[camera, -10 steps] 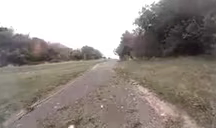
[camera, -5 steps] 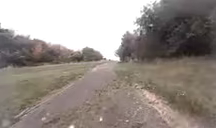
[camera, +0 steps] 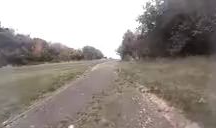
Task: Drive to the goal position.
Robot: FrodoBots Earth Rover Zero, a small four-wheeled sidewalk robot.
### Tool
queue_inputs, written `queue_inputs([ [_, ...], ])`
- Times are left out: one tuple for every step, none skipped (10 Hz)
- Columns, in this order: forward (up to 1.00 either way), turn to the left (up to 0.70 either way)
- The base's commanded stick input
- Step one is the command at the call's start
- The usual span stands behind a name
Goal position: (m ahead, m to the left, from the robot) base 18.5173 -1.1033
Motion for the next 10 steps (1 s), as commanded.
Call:
queue_inputs([
  [0.60, 0.00],
  [0.60, 0.00],
  [0.60, 0.00],
  [0.60, 0.01],
  [0.60, 0.07],
  [0.60, 0.15],
  [0.60, 0.15],
  [0.60, 0.01],
  [0.60, 0.00],
  [0.60, 0.00],
])
